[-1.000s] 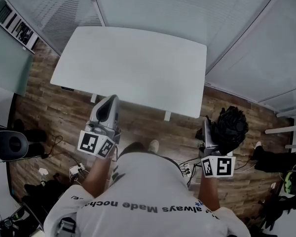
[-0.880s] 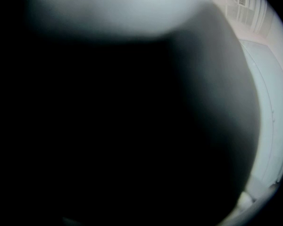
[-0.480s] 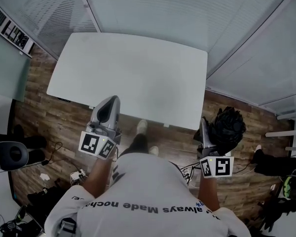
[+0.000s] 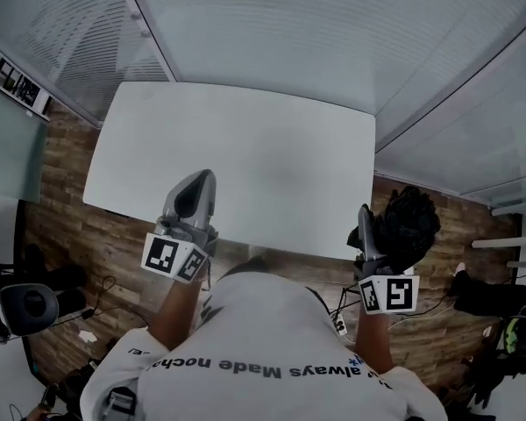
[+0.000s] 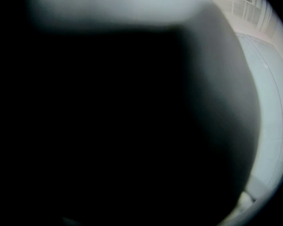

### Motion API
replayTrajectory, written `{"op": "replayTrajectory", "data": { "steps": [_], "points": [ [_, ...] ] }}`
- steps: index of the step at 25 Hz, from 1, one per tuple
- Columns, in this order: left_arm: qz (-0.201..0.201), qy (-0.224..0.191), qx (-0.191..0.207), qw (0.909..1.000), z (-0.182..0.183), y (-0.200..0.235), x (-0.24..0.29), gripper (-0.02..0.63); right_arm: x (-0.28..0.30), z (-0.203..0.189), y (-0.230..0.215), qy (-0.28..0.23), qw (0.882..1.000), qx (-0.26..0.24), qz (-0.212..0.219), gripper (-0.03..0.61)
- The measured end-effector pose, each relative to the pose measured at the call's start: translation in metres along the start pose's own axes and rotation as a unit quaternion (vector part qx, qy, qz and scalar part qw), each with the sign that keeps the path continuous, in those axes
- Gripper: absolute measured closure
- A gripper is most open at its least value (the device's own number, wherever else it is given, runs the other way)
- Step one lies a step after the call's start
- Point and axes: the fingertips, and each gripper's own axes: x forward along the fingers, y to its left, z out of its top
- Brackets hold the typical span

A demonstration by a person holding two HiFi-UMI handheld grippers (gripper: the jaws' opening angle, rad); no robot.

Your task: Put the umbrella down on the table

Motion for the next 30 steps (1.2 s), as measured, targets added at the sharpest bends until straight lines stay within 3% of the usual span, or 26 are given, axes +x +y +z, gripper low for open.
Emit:
{"op": "replayTrajectory", "data": {
  "steps": [12,30],
  "points": [
    [-0.008,0.01,-0.008,0.9999,-0.009,0.085,0.042,0.611,0.09,-0.013,0.021,0.014,1.0,0.01,-0.006,0.344],
    [-0.007,-0.001,-0.003,1.0,0.003,0.076,0.075,0.611,0.115,-0.003,0.003,0.024,1.0,-0.002,0.016,0.345]
  ]
}}
